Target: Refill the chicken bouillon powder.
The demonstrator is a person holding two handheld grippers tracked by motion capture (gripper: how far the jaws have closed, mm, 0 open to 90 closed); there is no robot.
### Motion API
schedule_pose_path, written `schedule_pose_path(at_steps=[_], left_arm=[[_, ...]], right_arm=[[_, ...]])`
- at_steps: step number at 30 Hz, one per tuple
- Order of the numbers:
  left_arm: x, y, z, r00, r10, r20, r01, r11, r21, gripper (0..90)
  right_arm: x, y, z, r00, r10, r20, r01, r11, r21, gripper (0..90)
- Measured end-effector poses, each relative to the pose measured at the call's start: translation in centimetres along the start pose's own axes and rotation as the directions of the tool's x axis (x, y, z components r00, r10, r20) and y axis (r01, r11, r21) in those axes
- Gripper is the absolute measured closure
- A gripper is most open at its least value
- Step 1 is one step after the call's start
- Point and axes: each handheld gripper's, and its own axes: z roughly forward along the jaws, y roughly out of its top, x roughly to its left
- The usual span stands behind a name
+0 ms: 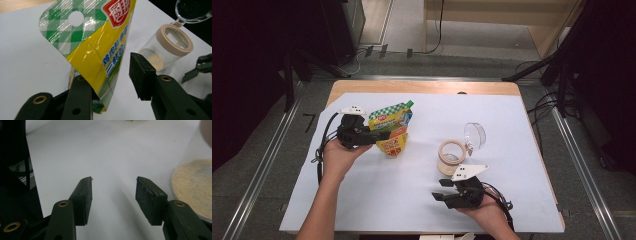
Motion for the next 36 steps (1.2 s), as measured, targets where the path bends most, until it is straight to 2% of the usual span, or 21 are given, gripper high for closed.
schedule_pose_path(at_steps=[6,10,14,15,16,18,23,26,29,36], left_arm=[[-0.3,-0.2,1.1,0.9998,0.003,-0.02,-0.003,1.0,0.007,71.8],[-0.2,-0.3,1.3,0.9996,-0.022,-0.019,0.021,0.9995,-0.025,75.1],[-0.1,-0.4,1.3,0.9996,-0.012,-0.026,0.011,0.9997,-0.024,81.5],[-0.1,-0.4,1.2,0.9996,-0.019,-0.019,0.019,0.9995,-0.026,82.7],[0.2,-0.4,1.2,0.9988,-0.046,0.014,0.047,0.9985,-0.03,83.2],[0.3,-0.4,1.1,0.9982,-0.054,0.026,0.055,0.9979,-0.035,87.4],[0.0,-0.4,1.0,0.9994,-0.035,0.0,0.035,0.9987,-0.037,90.0],[-0.3,-0.1,0.7,0.9997,-0.023,-0.001,0.023,0.9995,-0.021,90.0],[-0.8,0.3,0.0,0.9998,-0.016,0.008,0.017,0.9998,-0.01,90.0],[-2.5,1.4,-1.1,0.998,0.05,0.038,-0.051,0.9984,0.024,90.0]], right_arm=[[0.8,0.2,1.2,0.9994,-0.031,-0.016,0.031,0.999,-0.016,48.6],[1.0,0.3,1.8,0.9994,-0.024,-0.027,0.023,0.999,-0.027,48.7],[0.9,0.3,2.3,0.9996,-0.021,-0.018,0.02,1.0,-0.021,48.7],[0.9,0.3,2.4,0.9997,-0.021,-0.015,0.021,1.0,-0.022,48.7],[0.8,0.3,2.4,0.9997,-0.023,-0.011,0.023,0.999,-0.024,48.7],[0.6,0.2,2.5,0.9999,-0.015,-0.005,0.014,1.0,-0.024,48.7],[0.4,0.3,2.6,0.9999,-0.011,0.009,0.011,0.999,-0.032,48.7],[0.3,0.3,2.7,0.9998,-0.013,0.016,0.013,0.999,-0.038,48.7],[0.2,0.3,2.5,0.9997,-0.011,0.02,0.012,0.999,-0.041,48.7],[0.1,0.3,2.4,0.9995,-0.017,0.027,0.018,0.999,-0.049,48.8]])
